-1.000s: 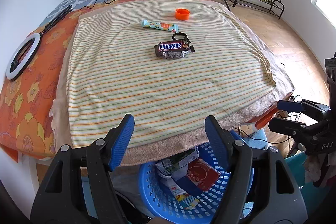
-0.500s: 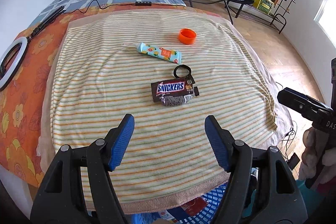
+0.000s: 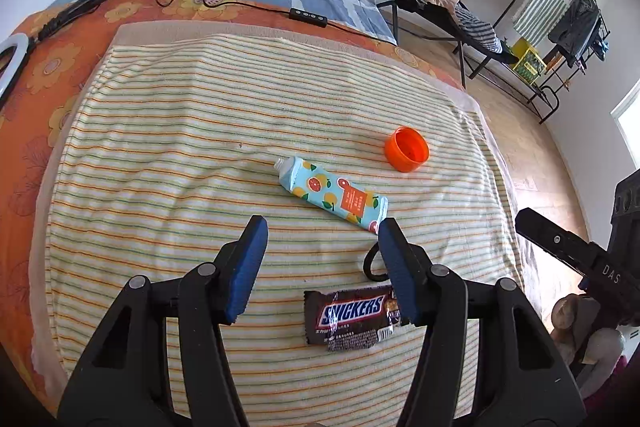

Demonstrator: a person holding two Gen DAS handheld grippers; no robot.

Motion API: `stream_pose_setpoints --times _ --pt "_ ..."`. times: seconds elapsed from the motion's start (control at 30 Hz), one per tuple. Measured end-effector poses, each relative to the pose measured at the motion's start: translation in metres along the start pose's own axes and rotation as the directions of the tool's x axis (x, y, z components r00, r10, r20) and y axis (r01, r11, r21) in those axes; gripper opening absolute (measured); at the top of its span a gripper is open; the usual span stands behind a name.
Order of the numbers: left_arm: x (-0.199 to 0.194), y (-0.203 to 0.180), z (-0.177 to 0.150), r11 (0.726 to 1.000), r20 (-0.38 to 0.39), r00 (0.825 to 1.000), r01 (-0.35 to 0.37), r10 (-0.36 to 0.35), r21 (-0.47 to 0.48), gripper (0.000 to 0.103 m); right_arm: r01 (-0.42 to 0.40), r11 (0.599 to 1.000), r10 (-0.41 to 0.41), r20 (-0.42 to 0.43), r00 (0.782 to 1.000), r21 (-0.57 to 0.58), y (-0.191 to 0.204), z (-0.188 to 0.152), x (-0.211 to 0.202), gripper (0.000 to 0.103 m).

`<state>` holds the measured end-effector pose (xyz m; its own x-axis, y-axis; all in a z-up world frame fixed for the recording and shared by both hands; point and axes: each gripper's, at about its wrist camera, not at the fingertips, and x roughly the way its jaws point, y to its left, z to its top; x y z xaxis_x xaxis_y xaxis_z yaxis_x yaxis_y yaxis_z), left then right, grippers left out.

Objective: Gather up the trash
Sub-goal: 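Grasp the blue toothpaste tube with the left tool while the right tool grasps the orange cap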

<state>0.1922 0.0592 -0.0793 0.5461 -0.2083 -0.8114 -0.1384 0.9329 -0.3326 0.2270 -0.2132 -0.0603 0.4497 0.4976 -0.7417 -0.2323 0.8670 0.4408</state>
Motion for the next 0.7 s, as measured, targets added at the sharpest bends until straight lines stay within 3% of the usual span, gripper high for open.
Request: stream_pose_setpoints --times 0.27,0.37,0.57,0.7 --pt "0.047 0.017 0.016 0.997 -0.05 0.999 0.015 -0.019 -0.081 0.059 0.008 0.999 -0.006 -0.038 0.999 0.04 -0.008 0.026 0.058 0.06" --pt "0.06 0.026 0.016 0.992 -0.064 0.997 0.029 -0.037 -0.127 0.053 0.007 0.998 -0.004 -0.05 0.999 0.058 -0.012 0.031 0.073 0.056" --pt "0.068 0.028 0.023 0.989 -0.036 0.998 0.039 -0.045 -0.145 0.053 0.02 0.996 -0.016 -0.044 0.999 0.085 -0.014 0.039 0.093 0.051" --pt "0.074 0.025 0.027 0.991 -0.028 0.999 0.021 -0.025 -0.136 0.03 0.038 0.996 -0.034 -0.048 0.998 0.087 -0.014 0.042 0.103 0.044"
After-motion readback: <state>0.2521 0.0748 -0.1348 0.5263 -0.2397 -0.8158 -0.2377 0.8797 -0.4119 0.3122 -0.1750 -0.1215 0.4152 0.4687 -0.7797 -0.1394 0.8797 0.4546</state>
